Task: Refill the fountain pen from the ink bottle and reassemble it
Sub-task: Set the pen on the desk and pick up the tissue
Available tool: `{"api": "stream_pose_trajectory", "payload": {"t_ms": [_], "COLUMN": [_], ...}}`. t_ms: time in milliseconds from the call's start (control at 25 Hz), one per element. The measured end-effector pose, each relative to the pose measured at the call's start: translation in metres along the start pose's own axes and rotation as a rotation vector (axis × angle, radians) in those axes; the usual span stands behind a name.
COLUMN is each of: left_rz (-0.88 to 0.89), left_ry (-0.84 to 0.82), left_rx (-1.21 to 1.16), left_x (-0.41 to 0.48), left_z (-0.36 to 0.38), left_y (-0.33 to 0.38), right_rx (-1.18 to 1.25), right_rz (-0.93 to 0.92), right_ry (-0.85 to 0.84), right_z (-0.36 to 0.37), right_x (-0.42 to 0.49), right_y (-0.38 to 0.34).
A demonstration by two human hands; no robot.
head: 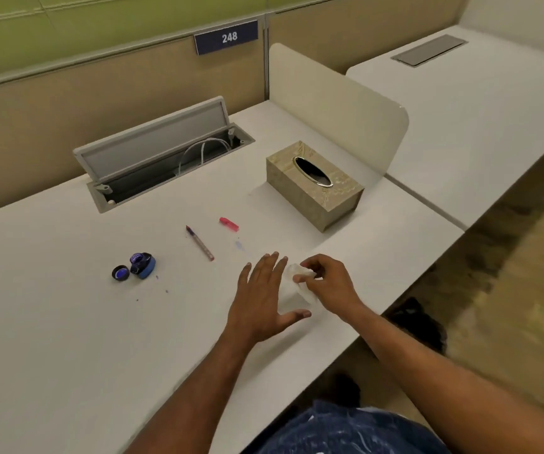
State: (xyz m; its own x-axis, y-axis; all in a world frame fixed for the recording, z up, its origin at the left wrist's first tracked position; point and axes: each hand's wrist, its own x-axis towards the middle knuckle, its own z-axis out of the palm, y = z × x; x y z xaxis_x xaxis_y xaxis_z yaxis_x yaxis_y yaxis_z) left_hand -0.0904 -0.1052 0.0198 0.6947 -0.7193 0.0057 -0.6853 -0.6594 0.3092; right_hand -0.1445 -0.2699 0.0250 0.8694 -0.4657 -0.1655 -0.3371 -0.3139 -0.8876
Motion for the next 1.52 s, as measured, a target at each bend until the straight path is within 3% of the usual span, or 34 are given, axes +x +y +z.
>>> {"api": "stream_pose_trajectory", "payload": {"t_ms": [200, 440, 760, 960, 1200, 1320, 1520], "left_rz": [0.139, 0.248, 0.344, 0.388, 0.569, 0.651, 0.548], "left_ry": [0.034, 0.031, -0.012, -0.098, -0.305, -0.334, -0.259], "left_rx": [-0.092, -0.2, -0.241, -0.165, -0.194, -0.065, 0.044], "left_x": [0.04, 0.091, 0.154, 0.178, 0.197, 0.203, 0.225], "left_z": [0.013, 0.03, 0.056, 0.078, 0.102, 0.117, 0.122], "left_y": [0.059, 0.137, 0.219, 0.274, 0.319, 0.331, 0.341], "right_rx": [0.316, 0.454, 0.698, 0.532, 0.57, 0.289, -0.212], "right_rz": [0.113, 0.213, 0.179, 0.14, 0.179, 0.146, 0.126], "right_ry": [0.135, 0.219, 0.211, 0.288, 0.438, 0.518, 0.652], "right_z": [-0.052, -0.129, -0.214, -0.255, -0.307, -0.324, -0.352], "right_x": [0.0, 0.009, 0.002, -0.007, -0.017, -0.018, -0.018], "right_y": [0.017, 0.06, 0.113, 0.149, 0.187, 0.217, 0.268]}}
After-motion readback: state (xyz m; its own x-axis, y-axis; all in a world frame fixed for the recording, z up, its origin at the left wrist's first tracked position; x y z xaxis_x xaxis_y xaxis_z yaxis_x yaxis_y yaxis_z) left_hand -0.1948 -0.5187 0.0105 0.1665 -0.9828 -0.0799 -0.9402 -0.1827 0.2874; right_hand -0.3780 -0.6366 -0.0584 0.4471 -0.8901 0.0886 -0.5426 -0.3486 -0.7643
